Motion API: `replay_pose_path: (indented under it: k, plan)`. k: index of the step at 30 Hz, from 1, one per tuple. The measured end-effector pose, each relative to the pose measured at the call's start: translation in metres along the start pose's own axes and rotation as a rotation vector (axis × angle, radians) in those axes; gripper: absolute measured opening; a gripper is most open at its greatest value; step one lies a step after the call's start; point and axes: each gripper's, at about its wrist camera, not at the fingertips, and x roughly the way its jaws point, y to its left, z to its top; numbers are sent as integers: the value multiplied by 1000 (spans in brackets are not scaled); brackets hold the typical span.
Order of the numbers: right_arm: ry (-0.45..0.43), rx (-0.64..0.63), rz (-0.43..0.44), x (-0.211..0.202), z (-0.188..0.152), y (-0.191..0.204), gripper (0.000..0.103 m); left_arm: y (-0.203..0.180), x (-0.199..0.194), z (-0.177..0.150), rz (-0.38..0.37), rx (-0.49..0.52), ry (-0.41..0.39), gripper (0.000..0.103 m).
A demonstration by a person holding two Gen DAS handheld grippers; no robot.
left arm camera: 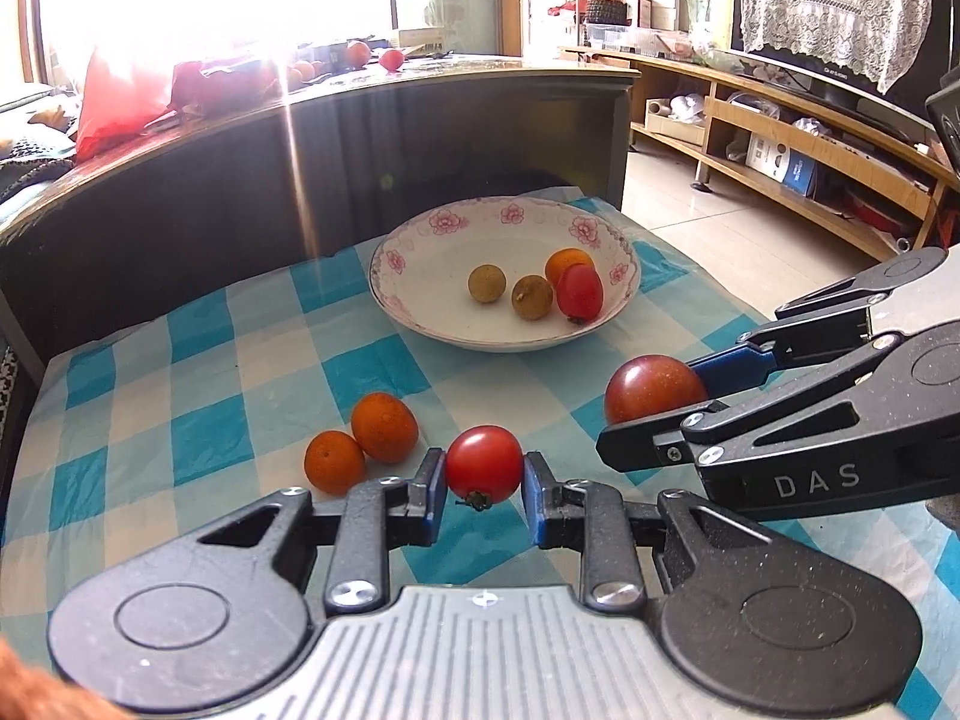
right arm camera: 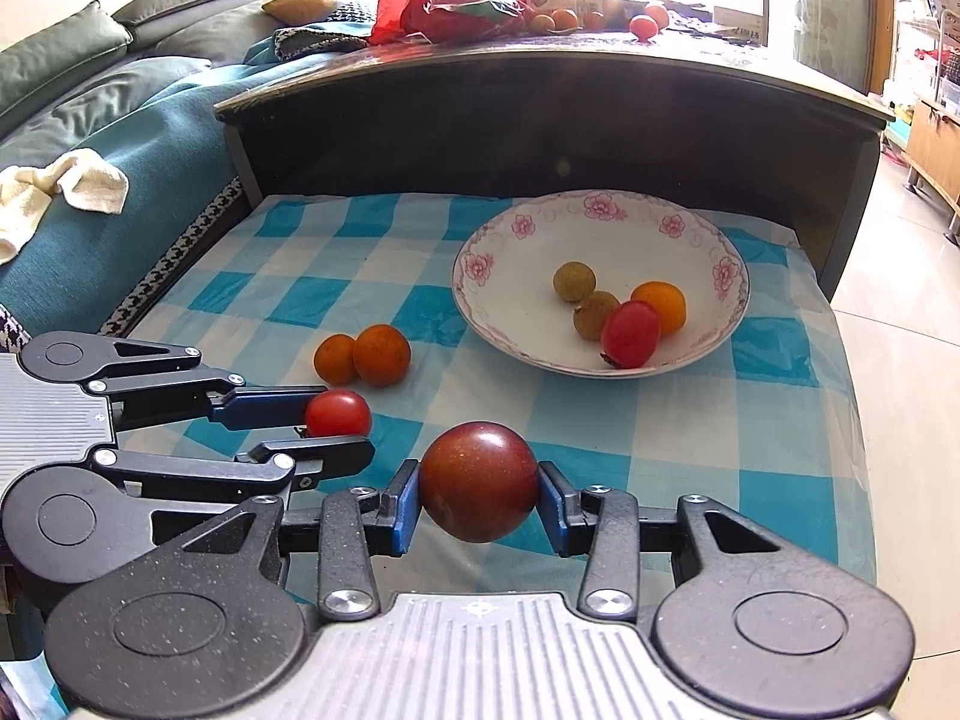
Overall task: Organize fruits
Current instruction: 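Lift the tomato and plum and carry them toward the white bowl, then lower the tomato with the left tool while the right tool lowers the plum into the bowl, opening both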
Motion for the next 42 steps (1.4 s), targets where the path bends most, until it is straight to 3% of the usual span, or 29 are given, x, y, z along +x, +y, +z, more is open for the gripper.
replay_pose_path:
  k: [17, 42]
  plan:
    - [-24, 17, -15, 0, 9, -5, 35, 0, 5, 15, 27, 9, -16, 36]
    - [-119, 77, -115, 13, 51, -33, 36, 11, 39, 65, 67, 7, -98, 35]
